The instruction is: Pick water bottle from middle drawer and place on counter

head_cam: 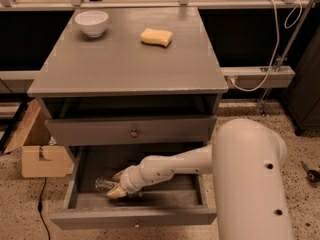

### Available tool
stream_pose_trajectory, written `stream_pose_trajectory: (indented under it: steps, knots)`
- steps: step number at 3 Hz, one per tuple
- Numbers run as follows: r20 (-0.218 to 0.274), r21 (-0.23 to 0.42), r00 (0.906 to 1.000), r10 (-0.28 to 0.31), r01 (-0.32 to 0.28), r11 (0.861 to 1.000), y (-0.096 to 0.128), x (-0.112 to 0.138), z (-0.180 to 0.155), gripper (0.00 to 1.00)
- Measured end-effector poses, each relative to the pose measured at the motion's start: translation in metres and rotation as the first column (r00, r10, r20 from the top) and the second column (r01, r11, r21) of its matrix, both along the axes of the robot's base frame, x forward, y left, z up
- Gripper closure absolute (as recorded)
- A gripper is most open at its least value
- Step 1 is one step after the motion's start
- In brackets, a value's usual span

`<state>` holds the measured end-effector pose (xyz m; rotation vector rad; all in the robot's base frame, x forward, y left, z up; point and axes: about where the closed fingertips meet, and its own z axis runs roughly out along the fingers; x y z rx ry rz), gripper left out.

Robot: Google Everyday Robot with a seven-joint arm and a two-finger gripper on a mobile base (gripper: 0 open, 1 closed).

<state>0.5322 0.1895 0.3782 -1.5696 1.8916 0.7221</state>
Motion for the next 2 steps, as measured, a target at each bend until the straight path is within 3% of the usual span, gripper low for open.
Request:
stream_pose_trajectory:
  steps: [1,2]
  knots:
    - [0.032,0.055,0.9992,0.022,-0.024,0.998,-0.011,-0.009,0.018,0.89]
    - [0.146,0.153,0.9799,0.136,-0.159,0.975,-0.029,-0.054,0.088,1.0]
